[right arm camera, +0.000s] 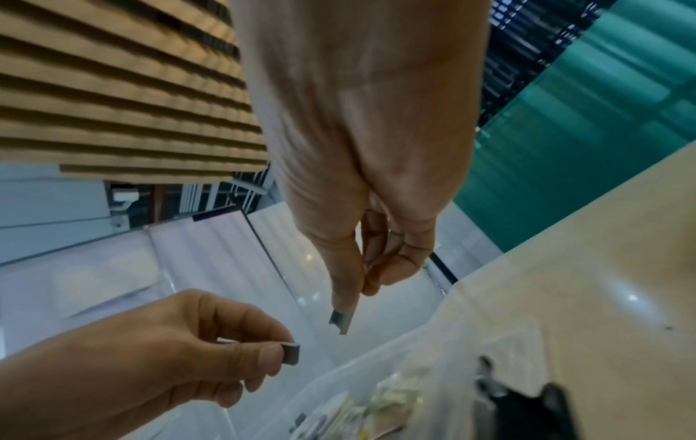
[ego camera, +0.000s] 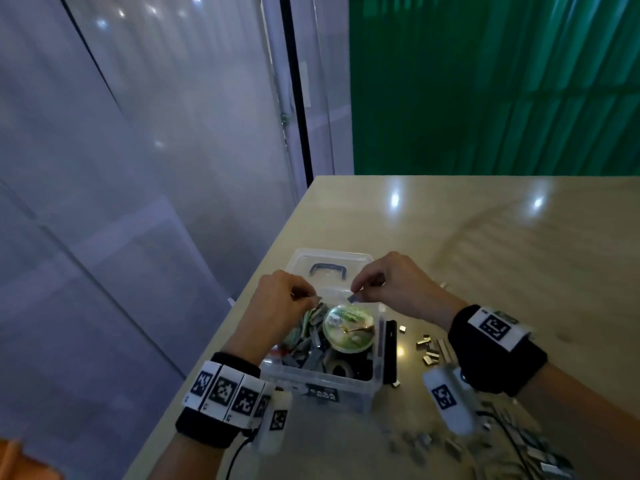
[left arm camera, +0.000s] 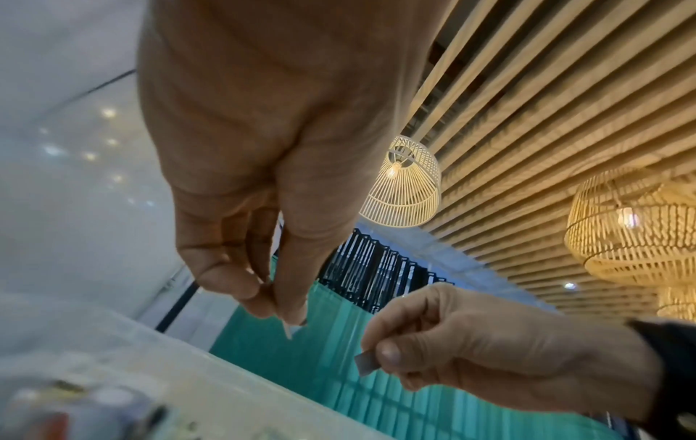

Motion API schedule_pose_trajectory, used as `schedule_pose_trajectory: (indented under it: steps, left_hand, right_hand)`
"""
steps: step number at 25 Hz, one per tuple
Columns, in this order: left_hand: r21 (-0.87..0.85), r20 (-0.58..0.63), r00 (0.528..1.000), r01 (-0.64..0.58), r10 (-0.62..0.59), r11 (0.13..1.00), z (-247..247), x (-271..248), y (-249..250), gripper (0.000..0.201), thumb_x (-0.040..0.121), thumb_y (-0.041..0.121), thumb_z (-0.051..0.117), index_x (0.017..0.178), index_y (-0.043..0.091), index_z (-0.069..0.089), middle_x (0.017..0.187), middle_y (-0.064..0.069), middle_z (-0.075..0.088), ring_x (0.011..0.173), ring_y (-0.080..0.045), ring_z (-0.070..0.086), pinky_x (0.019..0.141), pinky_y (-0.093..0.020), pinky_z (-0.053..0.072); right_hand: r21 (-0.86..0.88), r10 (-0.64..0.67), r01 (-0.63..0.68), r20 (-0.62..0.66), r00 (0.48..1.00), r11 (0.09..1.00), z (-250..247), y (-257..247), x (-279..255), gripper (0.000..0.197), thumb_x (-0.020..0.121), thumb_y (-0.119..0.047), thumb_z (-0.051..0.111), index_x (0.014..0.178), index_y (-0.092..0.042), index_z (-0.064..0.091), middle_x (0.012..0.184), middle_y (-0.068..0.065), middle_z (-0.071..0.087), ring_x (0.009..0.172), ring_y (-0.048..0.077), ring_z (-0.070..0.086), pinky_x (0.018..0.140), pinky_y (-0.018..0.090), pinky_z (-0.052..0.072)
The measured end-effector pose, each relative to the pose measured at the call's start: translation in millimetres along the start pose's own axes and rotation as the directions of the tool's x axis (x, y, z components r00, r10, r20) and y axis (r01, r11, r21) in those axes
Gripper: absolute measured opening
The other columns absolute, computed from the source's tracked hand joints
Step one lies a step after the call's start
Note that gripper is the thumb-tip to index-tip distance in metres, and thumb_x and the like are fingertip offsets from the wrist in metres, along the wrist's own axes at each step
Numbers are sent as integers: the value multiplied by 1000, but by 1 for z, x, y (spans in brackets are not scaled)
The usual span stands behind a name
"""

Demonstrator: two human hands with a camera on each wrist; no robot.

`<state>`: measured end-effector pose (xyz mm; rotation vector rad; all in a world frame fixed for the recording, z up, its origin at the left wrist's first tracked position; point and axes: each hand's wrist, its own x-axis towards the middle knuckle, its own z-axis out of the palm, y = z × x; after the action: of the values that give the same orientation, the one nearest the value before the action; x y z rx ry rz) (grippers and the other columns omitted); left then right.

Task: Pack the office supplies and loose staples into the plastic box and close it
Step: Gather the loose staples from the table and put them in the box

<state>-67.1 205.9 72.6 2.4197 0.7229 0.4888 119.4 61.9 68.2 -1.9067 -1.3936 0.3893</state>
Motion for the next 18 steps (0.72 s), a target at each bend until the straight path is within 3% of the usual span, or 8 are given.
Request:
schedule_pose_trajectory:
  steps: [3, 7, 9, 13, 16, 18]
  left_hand:
    - [97, 71, 997, 3, -10, 995, -8, 4, -31, 9, 86, 11, 71, 84, 7, 79, 80, -9, 76, 72, -17, 70, 71, -34, 58]
    - [125, 94, 995, -28, 17, 992, -4, 13, -39, 10, 84, 22, 75, 88, 14, 80, 81, -3, 76, 66, -8, 68, 69, -25, 57]
    - [131, 121, 992, -57, 41, 990, -1, 19, -37, 13, 85, 22, 74, 93, 14, 80, 85, -4, 77, 72, -12, 69, 72, -26, 56]
    - [116, 133, 990, -67, 52, 991, 7, 25, -37, 24, 87, 6, 64, 106, 12, 77, 103, -9, 75, 96, -20, 69, 90, -33, 55]
    - [133, 86, 995, -57, 46, 990, 6, 27, -42, 32, 85, 1, 57, 107, 14, 77, 106, -8, 74, 101, -21, 67, 92, -34, 54]
    - [118, 68, 995, -78, 70, 990, 4, 28, -40, 28, 86, 5, 59, 105, 14, 78, 104, -7, 74, 98, -21, 68, 91, -34, 55]
  right_hand:
    - [-65, -1, 5, 54, 999, 998, 33, -24, 31, 7, 79, -9, 83, 83, -15, 81, 69, -10, 70, 63, -2, 62, 61, 14, 47]
    - [-216, 48, -21, 120, 992, 976, 57, -34, 52, 11, 82, -6, 78, 90, -11, 81, 82, 0, 73, 74, 10, 66, 69, 24, 53]
    - [-269, 98, -59, 134, 986, 961, 62, -34, 54, 15, 85, -5, 76, 98, -10, 79, 90, 2, 74, 80, 11, 68, 75, 27, 58]
    - [-251, 137, -114, 79, 987, 961, 47, -28, 49, 15, 86, -8, 74, 97, -17, 79, 90, -3, 76, 78, -1, 68, 68, 12, 52]
    - [-220, 139, -115, 94, 986, 969, 31, -28, 40, 12, 86, -9, 74, 92, -19, 80, 84, -10, 75, 74, -7, 67, 65, 7, 48]
    - [-209, 135, -108, 122, 983, 972, 24, -28, 34, 11, 86, -11, 75, 91, -19, 81, 83, -12, 76, 75, -8, 67, 68, 10, 51]
